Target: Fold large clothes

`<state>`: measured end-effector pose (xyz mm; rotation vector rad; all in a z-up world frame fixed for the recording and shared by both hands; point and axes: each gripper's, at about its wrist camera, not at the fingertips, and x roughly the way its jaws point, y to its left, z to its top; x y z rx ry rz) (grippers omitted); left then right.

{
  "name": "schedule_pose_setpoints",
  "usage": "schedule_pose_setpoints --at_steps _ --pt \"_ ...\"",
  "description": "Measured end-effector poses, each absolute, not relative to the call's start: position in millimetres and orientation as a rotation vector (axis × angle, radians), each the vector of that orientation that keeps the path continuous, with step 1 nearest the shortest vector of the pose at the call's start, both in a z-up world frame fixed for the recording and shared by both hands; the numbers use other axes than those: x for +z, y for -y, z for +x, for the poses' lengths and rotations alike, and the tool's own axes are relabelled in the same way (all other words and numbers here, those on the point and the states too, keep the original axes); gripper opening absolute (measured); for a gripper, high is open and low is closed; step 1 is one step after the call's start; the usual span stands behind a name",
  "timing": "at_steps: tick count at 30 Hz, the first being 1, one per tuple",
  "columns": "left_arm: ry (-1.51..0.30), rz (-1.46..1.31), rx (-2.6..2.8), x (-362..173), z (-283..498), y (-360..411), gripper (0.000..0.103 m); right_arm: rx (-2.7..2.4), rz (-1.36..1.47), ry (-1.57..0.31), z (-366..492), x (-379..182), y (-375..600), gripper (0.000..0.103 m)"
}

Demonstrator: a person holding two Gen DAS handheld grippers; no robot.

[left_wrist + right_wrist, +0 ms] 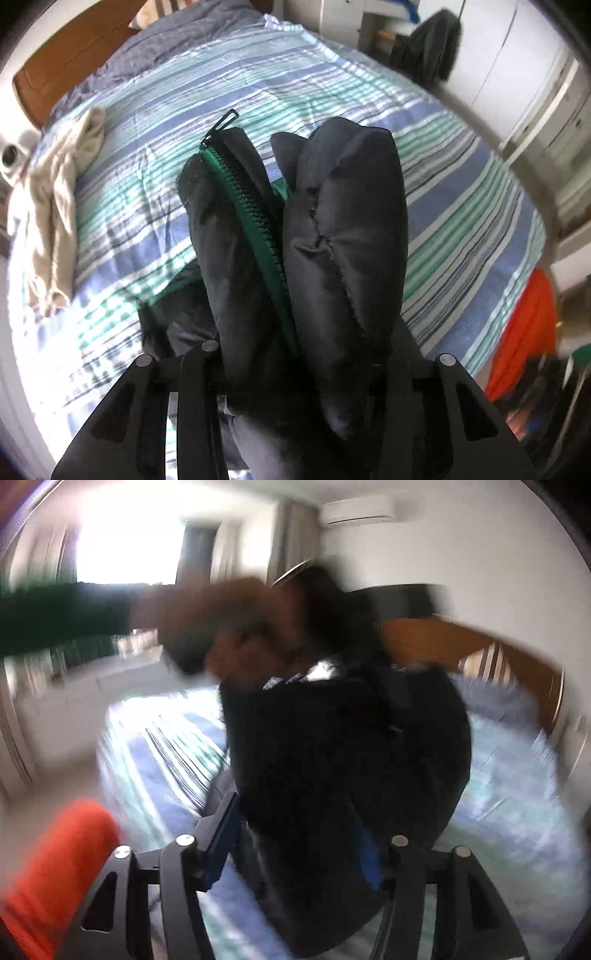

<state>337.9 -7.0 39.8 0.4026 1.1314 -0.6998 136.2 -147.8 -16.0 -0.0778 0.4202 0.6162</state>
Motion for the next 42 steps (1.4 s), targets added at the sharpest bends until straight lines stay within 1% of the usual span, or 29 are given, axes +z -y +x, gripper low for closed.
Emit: schedule_pose_setpoints --at_steps 1,2,3,4,6,8,9,10,11,12,16,19,21,23,24,26,28,29,30,33,34,35,36,37,39,42 --pt "-1.138 0.385 -0.7 34.2 343.2 -3.8 0.043 0.611 -0.012 -0.442 146.2 -15.1 154.1 0.059" --pt "-1.149 0.361 -0.691 28.0 349.2 -13.9 0.044 0.615 0.02 -0.464 156.5 -15.1 154.4 0.056" --pt "-1.155 0.341 -0.683 23.3 353.6 -20.1 0.045 0.63 0.049 -0.482 167.6 -16.0 151.4 0.044" --pt "-1.161 0.309 -0.676 17.9 359.3 -29.0 0.046 0.648 0.076 -0.489 177.5 -17.4 147.3 0.04" --pt "-1.165 0.254 -0.676 10.7 363.5 -41.1 0.048 0.699 0.12 -0.522 196.5 -22.9 134.9 0.039" --pt "-1.166 0.209 -0.676 2.8 368.8 -54.4 0.05 0.751 0.155 -0.624 225.2 -46.4 108.2 0.039" --pt "-1.172 0.196 -0.663 -1.5 371.1 -63.0 0.052 0.768 0.176 -0.704 241.1 -65.4 93.3 0.039" --pt "-1.19 0.18 -0.645 -8.3 373.8 -70.0 0.054 0.762 0.187 -0.766 253.2 -82.4 83.6 0.036" --pt "-1.221 0.15 -0.623 -20.3 378.4 -83.0 0.059 0.755 0.193 -0.806 261.9 -96.1 76.8 0.034" --pt "-1.24 0.118 -0.609 -30.4 382.2 -93.7 0.063 0.752 0.183 -0.826 267.2 -106.7 69.9 0.032" --pt "-1.285 -0.142 -0.563 -74.6 400.3 -139.3 0.069 0.712 0.066 -0.818 270.7 -128.2 44.2 0.031" --pt "-1.254 -0.354 -0.546 -114.1 405.1 -161.6 0.074 0.679 -0.032 -0.815 270.8 -133.6 30.0 0.031" --pt "-1.221 -0.473 -0.574 -130.7 401.3 -172.1 0.074 0.688 -0.025 -0.846 272.3 -128.7 32.4 0.031" --pt "-1.197 -0.514 -0.602 -137.3 396.9 -178.0 0.074 0.74 0.026 -0.908 274.2 -114.9 42.0 0.031" --pt "-1.195 -0.521 -0.605 -138.9 397.6 -181.0 0.074 0.765 0.102 -0.932 277.4 -100.5 55.9 0.031" --pt "-1.196 -0.543 -0.607 -142.8 399.0 -186.2 0.074 0.751 0.199 -0.902 288.6 -72.2 80.3 0.031" --pt "-1.192 -0.56 -0.618 -146.1 398.8 -187.9 0.074 0.668 0.245 -0.839 318.0 -38.8 102.8 0.031" --pt "-1.188 -0.563 -0.624 -147.3 398.0 -187.3 0.074 0.645 0.256 -0.832 333.3 -30.7 108.6 0.034" --pt "-1.185 -0.563 -0.627 -147.1 395.6 -186.2 0.074 0.623 0.251 -0.852 359.2 -24.8 108.2 0.034" --pt "-1.182 -0.57 -0.633 -149.1 393.6 -189.0 0.074 0.642 0.233 -1.007 420.4 -43.7 88.0 0.035" --pt "-1.182 -0.571 -0.634 -149.8 393.9 -189.5 0.074 0.659 0.212 -1.106 449.5 -67.5 71.4 0.035" --pt "-1.183 -0.564 -0.627 -150.4 393.1 -188.8 0.074 0.654 0.173 -1.192 466.3 -90.8 59.1 0.03" --pt "-1.186 -0.546 -0.602 -152.1 394.6 -192.0 0.072 0.636 0.142 -1.253 477.0 -114.2 47.0 0.028" --pt "-1.189 -0.536 -0.565 -156.2 396.2 -198.5 0.072 0.631 0.149 -1.297 493.2 -125.7 35.6 0.027" --pt "-1.191 -0.585 -0.55 -165.2 398.2 -205.7 0.069 0.599 0.172 -1.336 503.2 -141.1 29.1 0.018" --pt "-1.19 -0.612 -0.542 -173.2 399.7 -207.8 0.068 0.573 0.168 -1.375 511.9 -154.4 28.7 0.013"
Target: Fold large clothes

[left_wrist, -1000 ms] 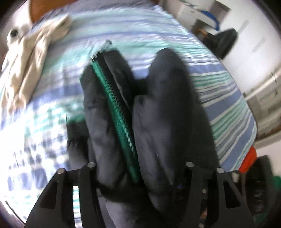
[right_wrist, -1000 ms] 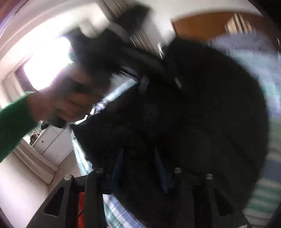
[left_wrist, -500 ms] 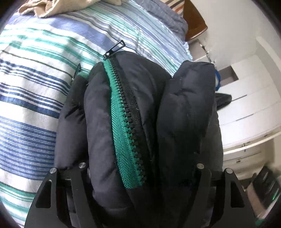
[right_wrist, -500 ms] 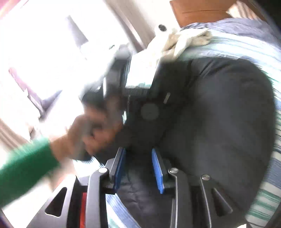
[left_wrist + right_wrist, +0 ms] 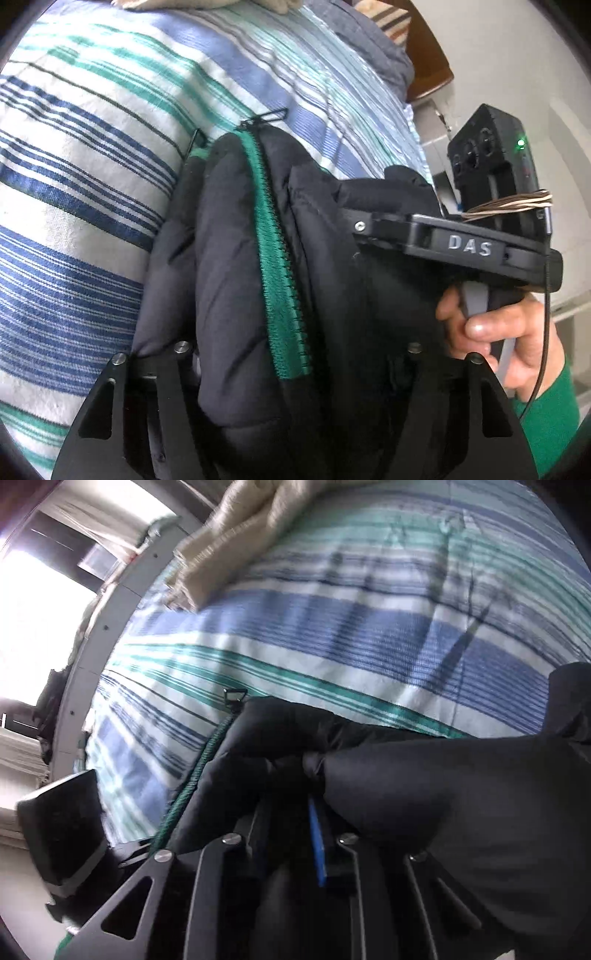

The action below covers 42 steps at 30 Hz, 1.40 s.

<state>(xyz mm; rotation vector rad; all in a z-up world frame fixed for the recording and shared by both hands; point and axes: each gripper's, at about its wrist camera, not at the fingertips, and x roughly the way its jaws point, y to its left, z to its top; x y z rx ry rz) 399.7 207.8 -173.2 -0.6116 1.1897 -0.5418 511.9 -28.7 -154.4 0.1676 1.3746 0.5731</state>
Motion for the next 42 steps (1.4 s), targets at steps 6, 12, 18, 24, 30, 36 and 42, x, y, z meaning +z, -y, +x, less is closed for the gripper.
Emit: schedule_pose_setpoints --at_steps 6,12,18,24,30,36,42 --pt "-1.176 -0.588 -0.553 -168.4 398.5 -199.5 0.069 0.56 0.145 -1.299 497.0 -128.2 44.9 0.017" --pt "-1.162 -0.598 -0.561 -166.5 385.8 -207.0 0.069 0.756 0.054 -1.066 367.8 -38.9 102.5 0.02" --pt "-1.151 -0.596 -0.559 -167.5 382.7 -210.3 0.07 0.691 -0.132 -0.991 253.9 -62.5 103.6 0.017" --pt "-1.143 -0.571 -0.547 -166.5 378.8 -198.4 0.075 0.563 0.015 -0.978 259.7 -141.3 114.3 0.011" --pt "-1.199 -0.527 -0.446 -147.8 371.0 -194.2 0.082 0.542 -0.041 -0.939 246.3 -115.9 118.2 0.015" --pt "-1.099 -0.54 -0.455 -87.3 334.5 -235.4 0.103 0.558 0.065 -0.818 224.5 -51.9 151.2 0.055" --pt "-1.108 -0.546 -0.51 -99.7 321.1 -271.4 0.102 0.677 0.08 -0.815 268.9 -43.6 119.2 0.055"
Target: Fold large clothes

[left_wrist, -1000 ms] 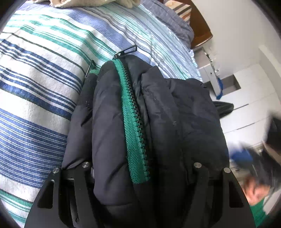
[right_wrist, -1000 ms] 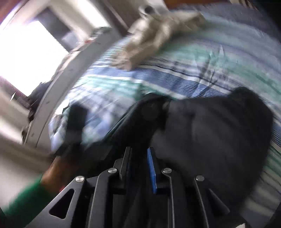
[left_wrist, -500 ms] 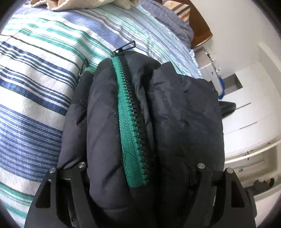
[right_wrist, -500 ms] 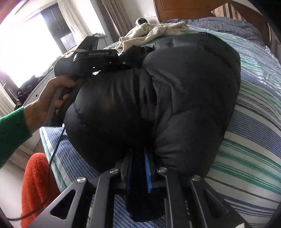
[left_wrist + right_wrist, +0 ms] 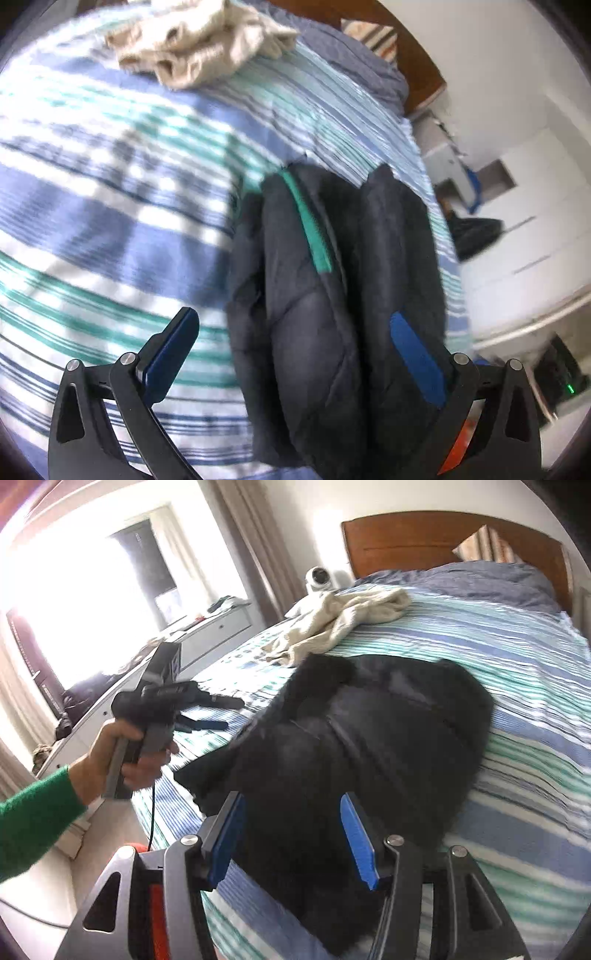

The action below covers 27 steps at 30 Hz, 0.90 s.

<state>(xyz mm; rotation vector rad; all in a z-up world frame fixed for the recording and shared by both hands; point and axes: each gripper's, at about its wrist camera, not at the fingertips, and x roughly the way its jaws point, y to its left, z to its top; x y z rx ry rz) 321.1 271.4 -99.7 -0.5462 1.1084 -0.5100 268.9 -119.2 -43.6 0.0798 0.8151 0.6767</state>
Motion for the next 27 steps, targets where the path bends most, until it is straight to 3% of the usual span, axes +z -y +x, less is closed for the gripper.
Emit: schedule_pose_setpoints --at_steps 4,9,14,19,22,26,27 --pt "-1.15 -0.598 -0.575 -130.6 327.5 -269.4 0.102 0.725 0.127 -0.964 309.1 -100.3 83.9 0.048" --pt "-1.155 -0.847 -0.756 -167.5 335.3 -273.6 0.102 0.707 0.159 -0.973 314.5 -109.7 86.4 0.041" --pt "-1.125 -0.774 -0.888 -157.5 340.6 -255.8 0.102 0.684 0.149 -1.015 324.8 -111.9 79.5 0.037" --pt "-1.195 -0.469 -0.847 -138.9 348.0 -207.6 0.103 0.622 -0.09 -1.009 324.4 -112.9 34.9 0.037" --pt "-1.3 -0.384 -0.749 -156.5 364.4 -195.8 0.103 0.594 -0.175 -0.977 317.5 -111.9 19.3 0.039" --pt "-1.286 -0.431 -0.754 -164.5 360.7 -199.8 0.102 0.616 0.067 -0.912 291.1 -91.3 63.4 0.042" --pt "-1.279 -0.439 -0.755 -165.6 356.8 -201.5 0.101 0.604 0.174 -0.877 281.0 -86.2 87.8 0.054"
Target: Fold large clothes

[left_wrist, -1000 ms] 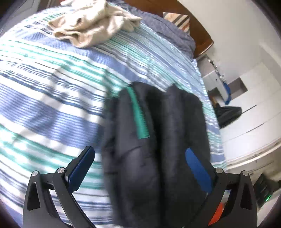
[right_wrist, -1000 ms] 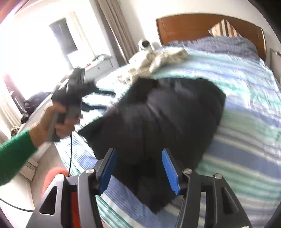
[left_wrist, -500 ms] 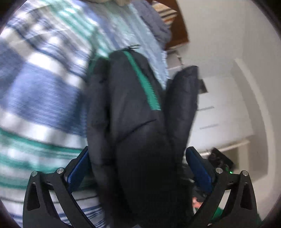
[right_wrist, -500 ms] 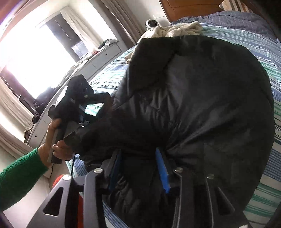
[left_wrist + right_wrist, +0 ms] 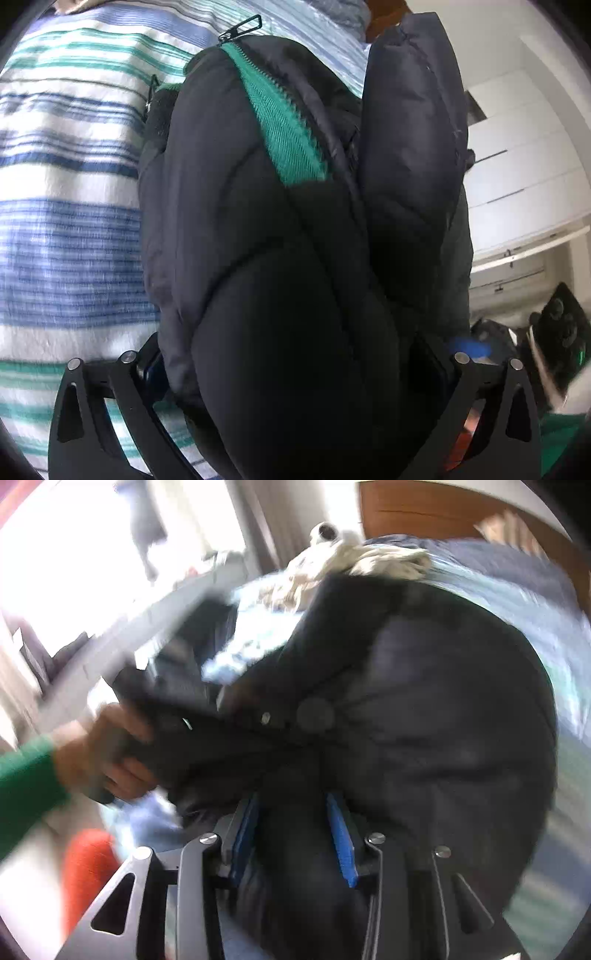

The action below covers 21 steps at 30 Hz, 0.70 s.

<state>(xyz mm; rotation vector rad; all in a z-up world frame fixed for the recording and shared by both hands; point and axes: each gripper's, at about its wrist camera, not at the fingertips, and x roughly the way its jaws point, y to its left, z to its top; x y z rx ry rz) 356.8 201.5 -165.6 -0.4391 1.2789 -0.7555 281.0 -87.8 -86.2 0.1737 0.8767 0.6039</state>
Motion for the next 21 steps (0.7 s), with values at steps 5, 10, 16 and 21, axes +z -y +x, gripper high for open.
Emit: schedule_pose_setpoints --at_steps 5,10,16,21 --pt "-1.277 -0.468 -0.767 -173.9 351.6 -201.3 0.102 0.389 0.422 -0.835 262.5 -104.1 206.1 0.083" --pt "-1.291 -0.463 -0.759 -174.3 353.7 -186.1 0.103 0.499 0.673 -0.879 268.5 -134.1 239.0 0.083" --pt "-1.283 -0.493 -0.73 -186.7 364.1 -175.1 0.103 0.583 0.796 -1.001 316.1 -188.4 204.3 0.084" --pt "-1.192 -0.56 -0.692 -181.4 349.9 -164.1 0.081 0.609 0.588 -0.926 324.6 -154.8 185.9 0.06"
